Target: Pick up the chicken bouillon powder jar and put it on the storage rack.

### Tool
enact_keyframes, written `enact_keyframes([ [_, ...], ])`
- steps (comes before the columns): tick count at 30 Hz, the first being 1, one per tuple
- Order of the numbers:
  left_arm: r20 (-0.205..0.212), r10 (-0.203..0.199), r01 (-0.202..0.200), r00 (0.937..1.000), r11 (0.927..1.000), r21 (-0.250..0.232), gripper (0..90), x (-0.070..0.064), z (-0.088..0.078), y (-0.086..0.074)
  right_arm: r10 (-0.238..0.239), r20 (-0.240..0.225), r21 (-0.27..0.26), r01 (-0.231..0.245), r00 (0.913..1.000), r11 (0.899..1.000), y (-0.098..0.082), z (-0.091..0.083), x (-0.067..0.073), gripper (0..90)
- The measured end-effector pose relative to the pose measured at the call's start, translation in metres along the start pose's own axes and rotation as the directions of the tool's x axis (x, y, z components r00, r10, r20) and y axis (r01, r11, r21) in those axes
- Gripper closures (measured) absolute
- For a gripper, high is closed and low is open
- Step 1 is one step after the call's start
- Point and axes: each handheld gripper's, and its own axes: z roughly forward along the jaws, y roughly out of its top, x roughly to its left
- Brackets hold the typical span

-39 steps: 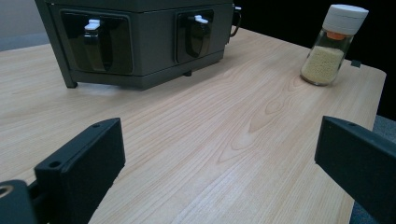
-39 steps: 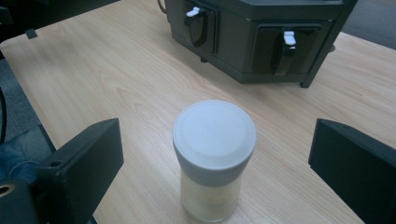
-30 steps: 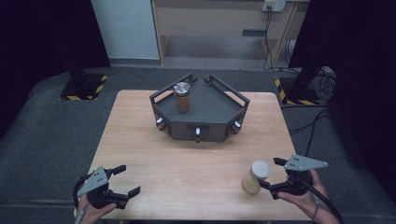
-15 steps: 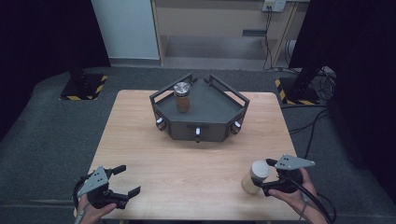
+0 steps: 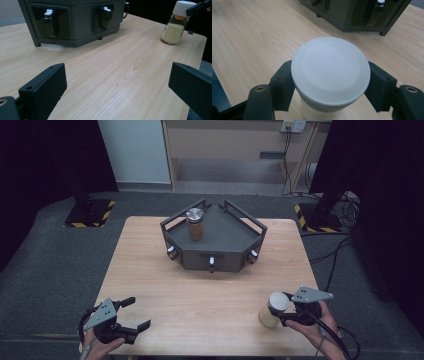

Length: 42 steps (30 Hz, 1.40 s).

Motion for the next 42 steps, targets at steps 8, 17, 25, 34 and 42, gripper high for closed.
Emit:
enact_keyframes([
  [8, 0.001, 0.0, 0.0, 1.0, 1.0, 0.001, 0.6, 0.0, 0.0, 0.0, 0.007, 0.003, 0.0, -0.007, 1.0, 1.0, 0.0, 0.0, 0.001, 33.9],
  [17, 0.001, -0.001, 0.001, 1.0, 1.0, 0.001, 0.6, 0.0, 0.0, 0.0, 0.005, -0.002, 0.014, -0.005, 1.0, 1.0, 0.006, 0.001, 0.001, 34.1],
  [25, 0.004, -0.001, 0.001, 1.0, 1.0, 0.003, 0.6, 0.0, 0.0, 0.0, -0.004, -0.018, 0.008, 0.004, 0.9998, 1.0, 0.017, -0.001, -0.006, 34.2],
  [34, -0.002, -0.002, 0.002, 1.0, 1.0, -0.001, 0.6, 0.0, -0.001, 0.0, -0.038, -0.041, 0.011, 0.038, 0.9984, 0.999, 0.038, 0.0, -0.019, 34.1],
  [42, -0.024, -0.008, 0.008, 0.9997, 0.9999, -0.011, 0.6, -0.003, -0.002, -0.001, -0.074, -0.067, 0.003, 0.074, 0.995, 0.997, 0.06, 0.003, -0.024, 34.1],
])
